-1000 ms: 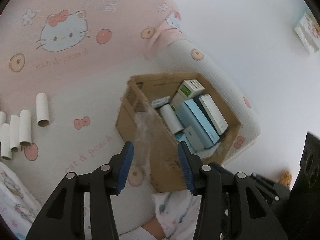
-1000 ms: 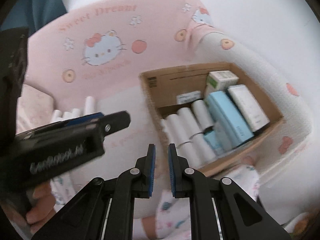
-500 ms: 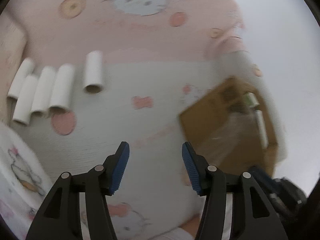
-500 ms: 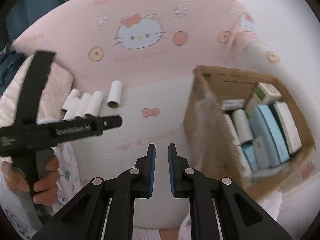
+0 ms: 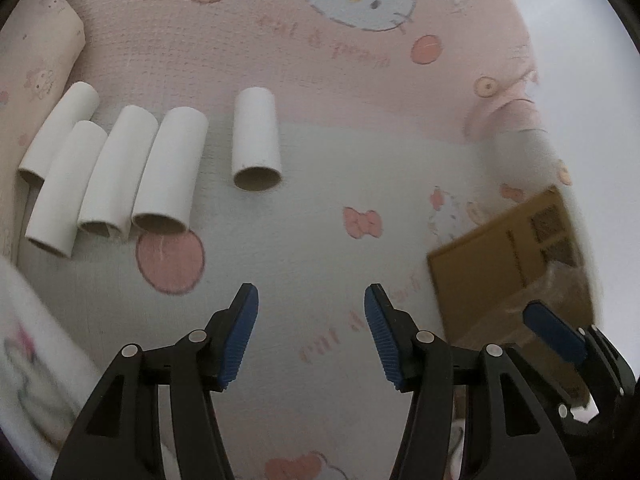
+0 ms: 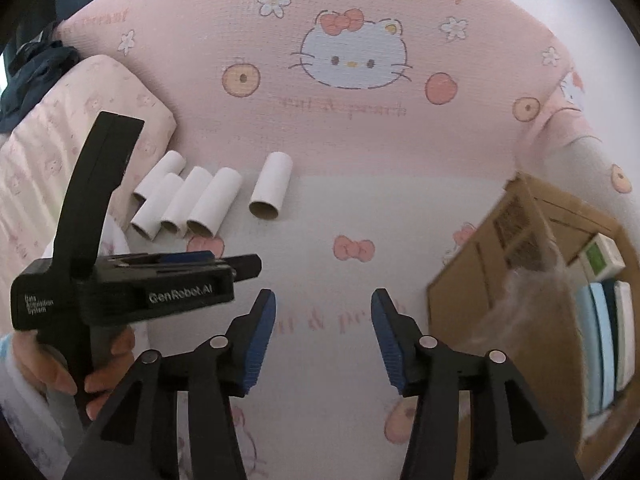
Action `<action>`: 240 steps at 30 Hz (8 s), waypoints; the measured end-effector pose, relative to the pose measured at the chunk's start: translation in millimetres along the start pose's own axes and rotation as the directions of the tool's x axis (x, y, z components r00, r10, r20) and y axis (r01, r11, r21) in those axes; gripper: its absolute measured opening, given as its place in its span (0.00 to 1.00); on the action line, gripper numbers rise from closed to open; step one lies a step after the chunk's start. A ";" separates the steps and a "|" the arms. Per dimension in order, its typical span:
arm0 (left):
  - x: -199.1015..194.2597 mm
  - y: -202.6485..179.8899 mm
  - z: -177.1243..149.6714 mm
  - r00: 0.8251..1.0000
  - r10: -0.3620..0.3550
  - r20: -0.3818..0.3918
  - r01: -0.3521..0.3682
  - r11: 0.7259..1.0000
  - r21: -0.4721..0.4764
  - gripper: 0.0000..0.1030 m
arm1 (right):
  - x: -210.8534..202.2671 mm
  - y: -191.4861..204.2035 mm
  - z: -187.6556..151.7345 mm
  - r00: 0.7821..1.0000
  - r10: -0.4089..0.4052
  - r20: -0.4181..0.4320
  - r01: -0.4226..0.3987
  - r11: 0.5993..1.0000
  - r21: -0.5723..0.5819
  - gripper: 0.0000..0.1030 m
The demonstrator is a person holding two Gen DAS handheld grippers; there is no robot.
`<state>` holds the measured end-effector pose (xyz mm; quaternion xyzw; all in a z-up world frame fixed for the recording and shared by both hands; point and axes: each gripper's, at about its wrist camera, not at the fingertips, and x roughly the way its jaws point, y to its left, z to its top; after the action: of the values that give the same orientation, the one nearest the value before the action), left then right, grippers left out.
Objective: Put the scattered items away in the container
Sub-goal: 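Move both grippers to the remaining white tubes on the bed, then close the left gripper on a white tube while the right gripper closes on another, then lift both held tubes and carry them to the cardboard box, then lower both tubes upright into the box and open both grippers, then withdraw both open grippers up away from the box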
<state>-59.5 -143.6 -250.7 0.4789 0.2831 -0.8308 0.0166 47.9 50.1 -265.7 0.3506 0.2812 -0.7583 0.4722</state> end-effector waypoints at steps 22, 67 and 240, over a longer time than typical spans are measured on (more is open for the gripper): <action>54.5 43.2 94.8 1.000 -0.012 -0.016 0.010 0.993 -0.117 0.58 | 127.0 -1.9 43.7 0.984 0.171 -0.048 -0.162 0.975 0.149 0.52; 58.8 29.0 31.7 0.986 -0.096 -0.137 0.075 0.986 -0.150 0.38 | 160.5 -4.1 8.7 0.917 0.373 -0.141 -0.310 0.889 0.338 0.39; 34.8 -358.6 3.1 0.972 0.149 -0.182 -0.061 0.905 0.420 0.57 | -93.5 -288.2 -38.1 0.980 -0.062 -0.188 0.110 0.961 0.256 0.43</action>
<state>-187.9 164.2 -114.6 0.5711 0.0755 -0.8144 -0.0696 -176.4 241.6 -186.5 0.4643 0.2334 -0.7745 0.3606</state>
